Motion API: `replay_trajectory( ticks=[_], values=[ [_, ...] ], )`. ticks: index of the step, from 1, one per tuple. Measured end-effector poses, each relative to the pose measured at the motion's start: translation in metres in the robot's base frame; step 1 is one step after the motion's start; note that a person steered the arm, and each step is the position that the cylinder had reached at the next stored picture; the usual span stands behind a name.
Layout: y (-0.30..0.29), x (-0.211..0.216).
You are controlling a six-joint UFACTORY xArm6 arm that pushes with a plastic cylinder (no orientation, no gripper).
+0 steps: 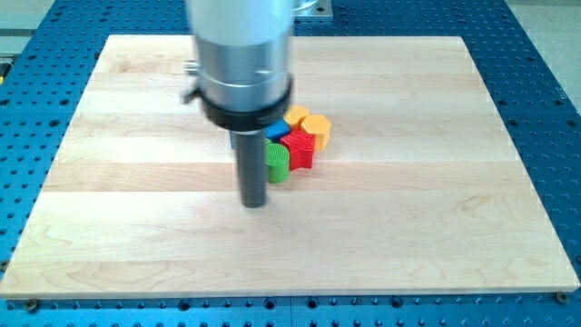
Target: Separate the triangle from the green star
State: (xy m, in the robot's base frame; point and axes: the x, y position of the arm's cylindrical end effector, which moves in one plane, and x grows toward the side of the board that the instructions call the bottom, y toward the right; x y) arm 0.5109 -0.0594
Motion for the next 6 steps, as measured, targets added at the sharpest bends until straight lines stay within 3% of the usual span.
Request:
replay_trajectory(
  ticks=[1, 5, 6],
  values=[
    [-0.042, -0.031],
    [0.002, -0.111],
    [0.014, -0.113]
  ],
)
